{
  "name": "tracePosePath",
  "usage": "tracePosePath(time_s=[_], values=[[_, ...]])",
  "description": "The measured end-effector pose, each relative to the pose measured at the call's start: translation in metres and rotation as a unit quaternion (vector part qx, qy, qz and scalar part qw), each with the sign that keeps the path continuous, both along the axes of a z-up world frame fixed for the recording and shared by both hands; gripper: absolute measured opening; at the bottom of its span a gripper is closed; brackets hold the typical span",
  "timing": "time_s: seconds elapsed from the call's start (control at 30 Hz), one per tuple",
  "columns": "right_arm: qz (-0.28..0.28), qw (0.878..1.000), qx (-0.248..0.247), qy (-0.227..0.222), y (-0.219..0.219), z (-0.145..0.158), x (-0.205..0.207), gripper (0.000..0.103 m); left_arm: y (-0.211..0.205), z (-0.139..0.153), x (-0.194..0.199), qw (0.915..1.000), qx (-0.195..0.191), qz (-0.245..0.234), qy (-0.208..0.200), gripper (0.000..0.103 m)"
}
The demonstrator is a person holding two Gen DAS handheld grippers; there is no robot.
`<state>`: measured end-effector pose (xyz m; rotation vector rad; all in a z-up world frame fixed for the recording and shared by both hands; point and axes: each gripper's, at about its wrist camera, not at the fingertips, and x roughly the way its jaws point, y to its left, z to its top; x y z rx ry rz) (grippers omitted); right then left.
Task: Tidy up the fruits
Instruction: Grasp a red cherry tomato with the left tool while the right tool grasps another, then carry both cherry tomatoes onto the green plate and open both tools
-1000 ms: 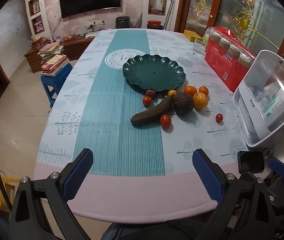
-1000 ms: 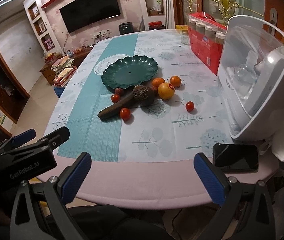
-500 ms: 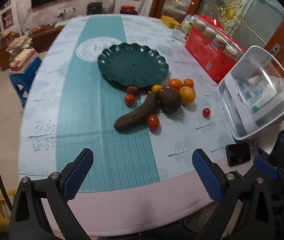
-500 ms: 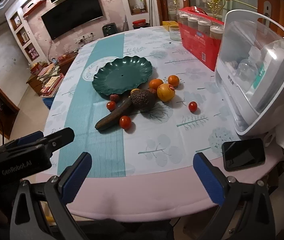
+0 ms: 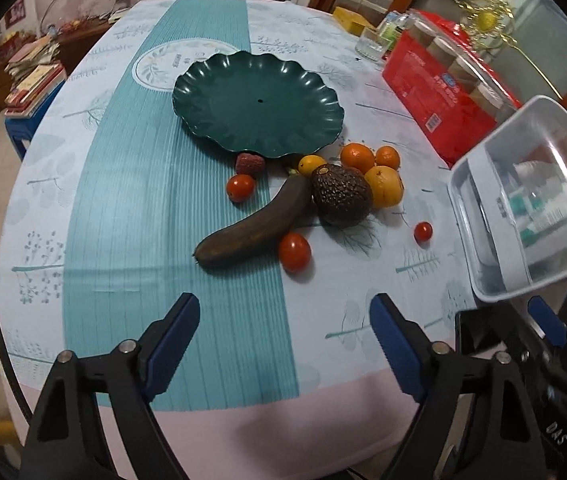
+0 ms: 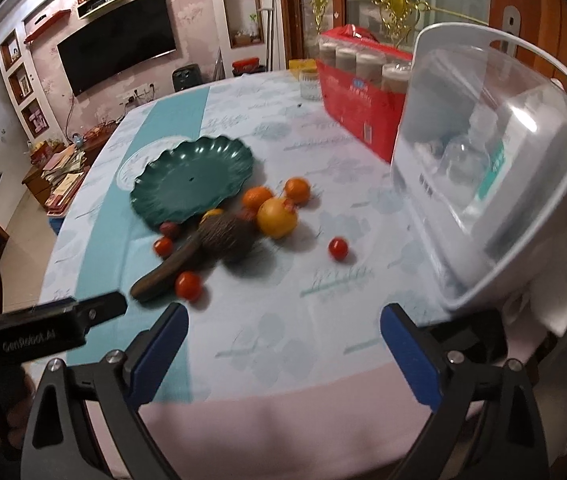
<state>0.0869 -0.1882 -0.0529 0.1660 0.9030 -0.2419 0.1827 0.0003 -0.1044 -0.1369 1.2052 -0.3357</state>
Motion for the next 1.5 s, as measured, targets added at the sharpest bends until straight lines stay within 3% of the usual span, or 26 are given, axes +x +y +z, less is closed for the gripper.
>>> tracePosePath(time_s=[0.27,0.43,0.53,0.87,1.1,1.17,1.23,1.5], values=[[0.051,0.998,-0.019,0.018,-0.038,-0.037,0.043,0.092,-0.024,-0.029,0.02,0.9967,0.011,0.076,0.027,0.079],[0.083,0.995,-0.03,0.041,-0.051,-0.069,0.062,0.084,-0.03,-0.056,0.029,0.9908,-0.01,0.125,0.052,0.078],[0.091,0.994,-0.03,0.05,-0.057,-0.087,0.069,0.078,-0.036,-0.071,0.031,0.9882,-0.004,0.142,0.056,0.074],[0.108,0.991,-0.041,0.066,-0.078,-0.124,0.089,0.058,-0.055,-0.094,0.039,0.9862,-0.01,0.157,0.051,0.05],[0.13,0.988,-0.037,0.069,-0.082,-0.135,0.1,0.043,-0.062,-0.099,0.047,0.9842,0.002,0.17,0.051,0.04],[0.137,0.988,-0.037,0.067,-0.082,-0.137,0.102,0.036,-0.061,-0.1,0.049,0.9837,0.005,0.173,0.049,0.03],[0.144,0.987,-0.042,0.065,-0.08,-0.136,0.103,0.026,-0.06,-0.1,0.05,0.9838,0.001,0.173,0.047,0.028],[0.149,0.986,-0.025,0.075,-0.077,-0.132,0.105,0.026,-0.055,-0.09,0.044,0.9848,-0.004,0.17,0.037,0.028]])
